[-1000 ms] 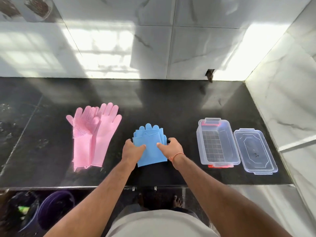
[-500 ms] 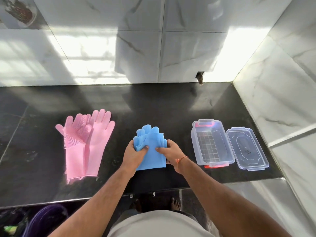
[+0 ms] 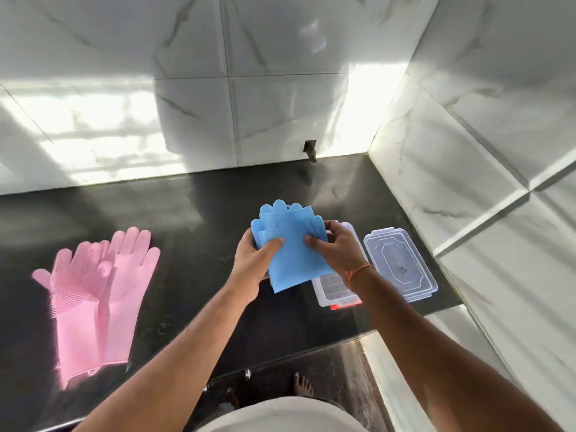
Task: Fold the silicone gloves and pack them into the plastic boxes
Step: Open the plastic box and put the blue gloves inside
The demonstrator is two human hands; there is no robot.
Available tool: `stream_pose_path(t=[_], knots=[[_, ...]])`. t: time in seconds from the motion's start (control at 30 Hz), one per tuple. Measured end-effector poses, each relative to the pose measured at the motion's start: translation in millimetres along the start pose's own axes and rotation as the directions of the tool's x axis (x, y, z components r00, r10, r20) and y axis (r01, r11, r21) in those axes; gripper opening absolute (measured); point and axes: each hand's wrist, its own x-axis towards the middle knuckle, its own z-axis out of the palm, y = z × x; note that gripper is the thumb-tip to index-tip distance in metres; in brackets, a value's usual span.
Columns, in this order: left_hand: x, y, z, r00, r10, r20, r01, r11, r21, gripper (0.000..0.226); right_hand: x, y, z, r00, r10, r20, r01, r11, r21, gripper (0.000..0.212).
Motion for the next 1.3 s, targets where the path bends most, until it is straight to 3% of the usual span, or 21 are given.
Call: stream_pose_path(t=[0.13,0.4,0.6,0.77,0.87,0.97,1.03,1.1,1.23,1.3], knots=[[10.0,0.4,44.2,0.998,-0.027,0.05,0.022,0.996,0.09,0.032,3.6,9.7,-49.1,0.995,-0.01,-0.103,0.004,0.998,-0.064,0.019],[26.9,-23.9,87.4,0.999,0.031,0.011,-0.033,0.921,0.389,0.036,10.5,38.3,-91.2,0.987,0.064,-0.149,-0.102,0.959,-0.265,0.029],[31.5,-39.4,86.8,0.987,0.162,0.002,-0.124,0.743,0.657,0.053,12.3,45.2,-91.2,0.993,0.025,-0.114,-0.074,0.886,-0.457,0.03],[29.9,-49.5,90.7,0.963,0.27,0.021,-0.19,0.619,0.762,0.078,12.2,40.8,-83.7,0.994,-0.086,-0.068,0.014,0.718,-0.696,0.031],[30.3,-56.6,89.2,0.939,0.339,0.061,-0.226,0.473,0.852,0.095,9.6,41.3,-79.7,0.991,-0.131,-0.037,0.053,0.622,-0.781,0.038],[27.7,-57.6,85.3,0.912,0.388,0.133,-0.27,0.323,0.907,0.092,6.7,44.6,-80.7,0.986,-0.168,0.008,0.098,0.533,-0.841,0.048],[24.5,-53.9,85.1,0.86,0.457,0.226,-0.35,0.209,0.913,0.081,3.8,43.6,-83.3,0.978,-0.205,0.024,0.128,0.513,-0.849,0.058],[22.4,-48.4,87.3,0.766,0.52,0.378,-0.475,0.062,0.878,0.067,-1.0,39.2,-84.8,0.954,-0.296,0.043,0.195,0.504,-0.841,0.065],[29.2,-31.0,87.8,0.514,0.525,0.678,-0.697,-0.205,0.687,0.046,-17.8,37.0,-77.3,0.825,-0.541,0.163,0.414,0.382,-0.826,0.044],[39.1,-18.6,87.8,0.495,0.431,0.754,-0.734,-0.257,0.628,0.034,-26.0,37.7,-70.4,0.827,-0.507,0.242,0.457,0.356,-0.815,0.035]])
